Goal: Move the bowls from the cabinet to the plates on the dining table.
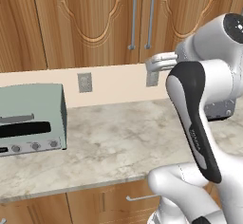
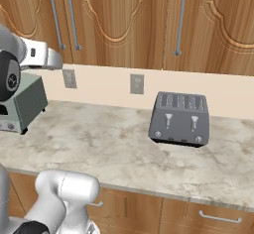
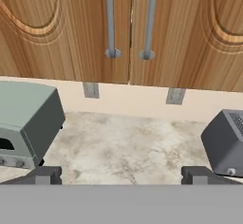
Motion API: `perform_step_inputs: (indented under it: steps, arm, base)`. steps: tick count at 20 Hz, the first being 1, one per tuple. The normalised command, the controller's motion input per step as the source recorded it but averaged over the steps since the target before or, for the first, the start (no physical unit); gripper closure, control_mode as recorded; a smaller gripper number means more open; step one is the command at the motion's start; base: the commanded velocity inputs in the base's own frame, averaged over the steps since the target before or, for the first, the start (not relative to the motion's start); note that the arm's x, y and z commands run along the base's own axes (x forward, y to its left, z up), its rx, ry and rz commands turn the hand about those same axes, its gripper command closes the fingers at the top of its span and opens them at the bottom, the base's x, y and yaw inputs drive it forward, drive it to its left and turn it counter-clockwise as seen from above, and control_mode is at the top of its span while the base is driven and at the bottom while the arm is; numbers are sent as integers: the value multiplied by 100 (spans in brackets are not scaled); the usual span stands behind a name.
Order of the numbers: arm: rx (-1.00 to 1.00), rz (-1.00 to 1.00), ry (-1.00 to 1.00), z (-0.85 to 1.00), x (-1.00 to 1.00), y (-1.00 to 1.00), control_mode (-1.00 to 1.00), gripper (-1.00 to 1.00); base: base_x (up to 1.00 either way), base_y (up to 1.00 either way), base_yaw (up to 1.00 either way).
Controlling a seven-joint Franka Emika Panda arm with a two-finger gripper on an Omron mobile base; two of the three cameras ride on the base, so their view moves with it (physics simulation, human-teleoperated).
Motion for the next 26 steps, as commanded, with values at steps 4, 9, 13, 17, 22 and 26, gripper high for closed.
perform_step_inputs:
  steps: [4, 9, 13, 17, 22, 26]
  arm:
    - [0, -1, -9, 16, 0, 17, -100, -100]
    - [0, -3, -16, 0, 10, 28, -100, -100]
    - [0, -3, -12, 0, 18, 18, -100, -100]
    - [0, 0, 0, 16, 24, 1, -100, -100]
    - [0, 0, 10, 19, 40, 0, -100, -100]
    - [0, 0, 15, 22, 35, 0, -100, -100]
  base:
    - [0, 0, 0]
    - [0, 0, 0]
    - [0, 0, 0]
    - [0, 0, 0]
    - [0, 0, 0]
    - [0, 0, 0]
